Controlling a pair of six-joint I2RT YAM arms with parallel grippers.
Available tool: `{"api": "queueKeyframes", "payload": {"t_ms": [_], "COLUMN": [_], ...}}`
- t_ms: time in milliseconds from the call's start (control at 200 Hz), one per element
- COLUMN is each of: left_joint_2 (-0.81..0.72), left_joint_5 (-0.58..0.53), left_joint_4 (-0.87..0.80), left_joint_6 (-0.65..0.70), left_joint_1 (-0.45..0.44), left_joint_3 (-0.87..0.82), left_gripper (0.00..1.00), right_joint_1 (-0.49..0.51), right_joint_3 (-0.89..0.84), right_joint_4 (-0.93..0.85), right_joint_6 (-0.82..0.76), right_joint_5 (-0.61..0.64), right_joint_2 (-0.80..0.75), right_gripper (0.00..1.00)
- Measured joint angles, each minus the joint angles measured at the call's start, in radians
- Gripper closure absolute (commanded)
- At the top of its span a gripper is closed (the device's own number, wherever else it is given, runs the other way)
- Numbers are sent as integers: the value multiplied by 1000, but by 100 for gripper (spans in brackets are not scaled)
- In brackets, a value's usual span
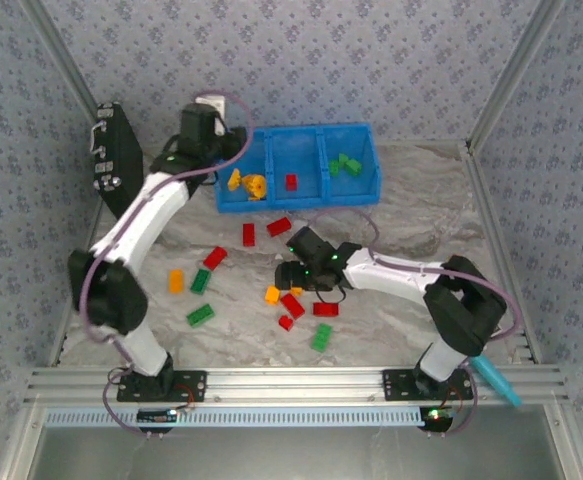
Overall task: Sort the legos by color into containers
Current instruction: Place the lego in the container, then pick up the lego from the center of the table, then place the lego in the container.
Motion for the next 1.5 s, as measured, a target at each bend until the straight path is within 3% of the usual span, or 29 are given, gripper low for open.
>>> {"api": "queueKeyframes", "payload": {"t_ms": [215,450,655,1005,1199,1499], "left_joint_2": [-341,-569,-687,-828,-937,-1086], "left_joint_5": [-9,-55,-102,-158,-138,-93], "left_joint_4": [14,-68,-158,-288,-362,-449], "left_joint_6": [26,58,109,182,217,255], "left_joint_1": [0,0,0,0,0,0], "left_joint_3": [-152,-288,-314,-408,-515,-676], "left_gripper": [34,32,31,27,25,22], "right_joint_1": [18,18,19,-6,-94,-150], "right_joint_3": [57,78,98,169,367,961], "right_joint_4": [-82,-143,-162,-257,-371,-417], "right_joint_6": [37,38,35,5,-92,-327], "right_joint_5": [56,106,120,126,141,200], "right_joint_2": [84,129,162,171,172,338], "right_gripper": [24,36,58,68,68,68]}}
